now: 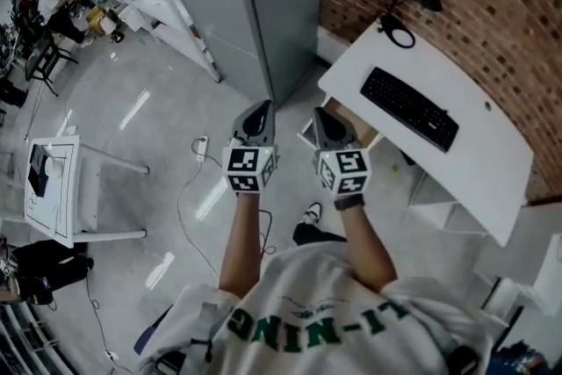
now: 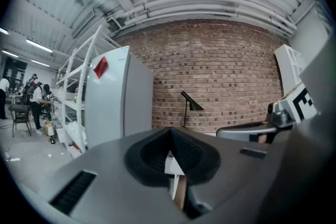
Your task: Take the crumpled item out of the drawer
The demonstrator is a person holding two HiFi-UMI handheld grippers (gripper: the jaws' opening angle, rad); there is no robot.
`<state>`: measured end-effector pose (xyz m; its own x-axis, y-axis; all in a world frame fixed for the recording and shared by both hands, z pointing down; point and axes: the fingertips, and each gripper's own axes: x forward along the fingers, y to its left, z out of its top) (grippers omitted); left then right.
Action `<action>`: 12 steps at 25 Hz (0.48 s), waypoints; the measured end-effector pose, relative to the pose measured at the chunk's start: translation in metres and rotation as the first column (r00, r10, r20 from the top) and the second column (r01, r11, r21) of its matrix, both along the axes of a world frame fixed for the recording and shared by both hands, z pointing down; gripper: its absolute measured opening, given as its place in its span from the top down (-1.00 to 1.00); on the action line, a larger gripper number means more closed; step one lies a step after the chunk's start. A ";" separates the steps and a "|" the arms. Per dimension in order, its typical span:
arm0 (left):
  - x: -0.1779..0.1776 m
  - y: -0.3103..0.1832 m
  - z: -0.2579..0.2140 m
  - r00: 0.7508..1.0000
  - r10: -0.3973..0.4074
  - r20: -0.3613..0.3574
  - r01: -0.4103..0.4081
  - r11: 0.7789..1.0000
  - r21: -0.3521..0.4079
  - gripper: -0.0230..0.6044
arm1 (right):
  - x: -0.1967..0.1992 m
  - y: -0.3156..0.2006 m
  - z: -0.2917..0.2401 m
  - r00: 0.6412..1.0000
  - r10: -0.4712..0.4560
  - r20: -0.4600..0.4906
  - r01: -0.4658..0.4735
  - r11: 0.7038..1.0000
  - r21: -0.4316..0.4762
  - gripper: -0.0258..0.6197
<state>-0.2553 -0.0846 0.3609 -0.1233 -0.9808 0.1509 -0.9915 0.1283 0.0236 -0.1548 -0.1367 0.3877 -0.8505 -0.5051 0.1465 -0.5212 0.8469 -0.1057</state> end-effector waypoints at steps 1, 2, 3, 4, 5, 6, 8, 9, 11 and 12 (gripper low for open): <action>0.004 -0.019 0.001 0.999 0.033 0.003 -0.033 0.999 -0.001 0.94 | 0.004 -0.016 0.002 1.000 0.028 0.001 -0.028 1.000 -0.002 0.91; 0.009 -0.037 0.003 0.998 0.065 0.005 -0.065 0.998 -0.002 0.94 | 0.009 -0.032 0.003 0.998 0.055 0.003 -0.055 0.998 -0.002 0.91; 0.015 -0.053 0.006 0.995 0.096 0.007 -0.096 0.995 -0.003 0.94 | 0.015 -0.047 0.004 0.996 0.084 0.006 -0.084 0.996 -0.002 0.91; 0.022 -0.069 0.009 0.992 0.128 0.009 -0.128 0.992 -0.003 0.94 | 0.023 -0.062 0.005 0.993 0.113 0.011 -0.113 0.994 -0.004 0.91; 0.031 -0.085 0.012 0.987 0.160 0.010 -0.160 0.987 -0.002 0.94 | 0.033 -0.076 0.006 0.989 0.145 0.017 -0.145 0.989 -0.007 0.91; 0.042 -0.099 0.016 0.981 0.195 0.011 -0.195 0.981 -0.004 0.94 | 0.044 -0.088 0.008 0.984 0.179 0.023 -0.179 0.984 -0.013 0.91; 0.064 -0.121 0.024 0.966 0.258 0.010 -0.258 0.966 -0.014 0.94 | 0.068 -0.104 0.015 0.970 0.242 0.027 -0.241 0.970 -0.028 0.91; 0.073 -0.130 0.027 0.959 0.283 0.005 -0.282 0.959 -0.019 0.94 | 0.077 -0.110 0.019 0.963 0.266 0.026 -0.265 0.963 -0.036 0.91; 0.090 -0.148 0.035 0.946 0.323 -0.006 -0.323 0.946 -0.027 0.94 | 0.094 -0.123 0.028 0.954 0.301 0.015 -0.300 0.953 -0.051 0.91; 0.100 -0.158 0.040 0.939 0.345 -0.010 -0.345 0.938 -0.034 0.94 | 0.103 -0.129 0.035 0.948 0.317 0.006 -0.316 0.947 -0.061 0.91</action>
